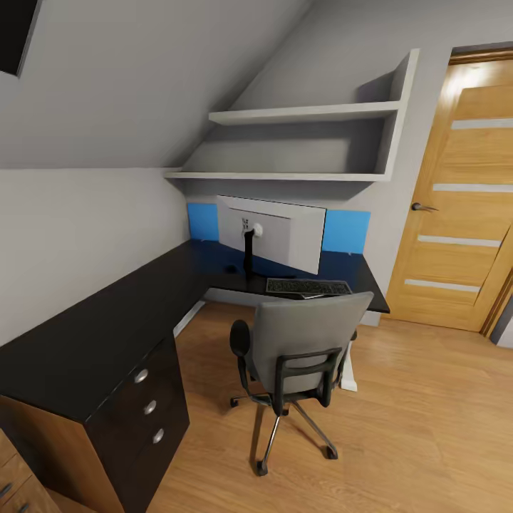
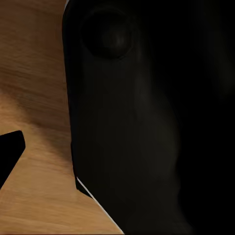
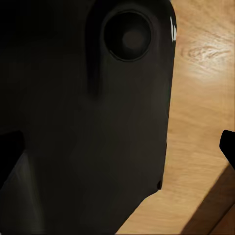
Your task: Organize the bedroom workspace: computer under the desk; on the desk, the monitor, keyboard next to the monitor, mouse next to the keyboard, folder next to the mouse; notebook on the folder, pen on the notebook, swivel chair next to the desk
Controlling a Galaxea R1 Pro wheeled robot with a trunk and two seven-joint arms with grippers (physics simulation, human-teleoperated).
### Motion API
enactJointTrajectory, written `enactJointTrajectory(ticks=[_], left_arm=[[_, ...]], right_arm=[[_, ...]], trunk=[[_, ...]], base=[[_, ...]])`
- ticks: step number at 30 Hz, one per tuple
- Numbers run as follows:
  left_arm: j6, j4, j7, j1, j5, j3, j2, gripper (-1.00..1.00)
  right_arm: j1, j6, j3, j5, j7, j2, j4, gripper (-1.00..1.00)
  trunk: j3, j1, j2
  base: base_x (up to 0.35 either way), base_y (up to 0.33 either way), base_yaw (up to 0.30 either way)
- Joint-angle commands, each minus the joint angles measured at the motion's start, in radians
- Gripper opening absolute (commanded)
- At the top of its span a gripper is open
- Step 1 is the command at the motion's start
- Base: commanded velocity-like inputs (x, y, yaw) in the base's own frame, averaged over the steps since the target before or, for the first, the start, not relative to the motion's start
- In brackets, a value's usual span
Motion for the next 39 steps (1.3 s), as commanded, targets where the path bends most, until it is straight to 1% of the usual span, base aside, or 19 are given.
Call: enactJointTrajectory(ticks=[1,3,6,8,10,16,23,34,35,39], left_arm=[[0.006,-0.006,0.006,-0.006,-0.002,0.0,-0.006,1.0],[0.009,-0.017,0.008,-0.006,-0.003,0.0,-0.017,1.0],[0.011,-0.023,0.008,-0.005,-0.004,0.0,-0.034,1.0],[0.012,-0.026,0.008,-0.004,-0.003,0.0,-0.036,1.0],[0.012,-0.027,0.008,-0.003,-0.003,0.0,-0.037,1.0],[0.012,-0.029,0.008,-0.003,-0.003,0.001,-0.037,1.0],[0.012,-0.047,0.002,-0.003,-0.003,0.002,-0.037,1.0],[0.012,-0.05,0.002,-0.003,-0.003,0.002,-0.037,1.0],[0.012,-0.05,0.002,-0.003,-0.003,0.002,-0.037,1.0],[0.012,-0.051,0.002,-0.003,-0.003,0.002,-0.037,1.0]], right_arm=[[-0.006,0.006,0.001,0.004,-0.001,0.006,0.0,1.0],[-0.017,0.012,0.0,0.005,0.0,0.017,0.001,1.0],[-0.034,0.015,-0.003,0.001,0.002,0.02,0.002,1.0],[-0.046,0.016,-0.006,-0.004,0.007,0.025,0.002,1.0],[-0.057,0.013,-0.009,-0.006,0.012,0.027,0.002,1.0],[-0.058,0.007,-0.006,-0.003,0.011,0.027,0.0,1.0],[-0.058,-0.032,-0.006,-0.001,0.011,0.026,-0.002,1.0],[-0.058,-0.094,-0.003,0.0,0.011,0.025,-0.002,1.0],[-0.058,-0.142,-0.003,0.0,0.011,0.025,-0.002,1.0],[-0.058,-0.149,0.0,0.003,0.011,0.023,-0.002,1.0]], trunk=[[0.003,-0.004,0.007],[0.009,-0.011,0.021],[0.018,-0.023,0.042],[0.025,-0.031,0.056],[0.031,-0.038,0.07],[0.05,-0.061,0.112],[0.072,-0.088,0.161],[0.106,-0.13,0.238],[0.109,-0.134,0.245],[0.122,-0.149,0.273]], base=[[0.0,0.0,0.004],[0.0,0.0,0.003],[0.0,0.0,0.001],[0.0,0.0,0.0],[0.0,0.0,0.0],[0.0,0.0,0.0],[0.0,0.0,0.0],[0.0,0.0,0.0],[0.0,0.0,0.0],[0.0,0.0,0.0]])
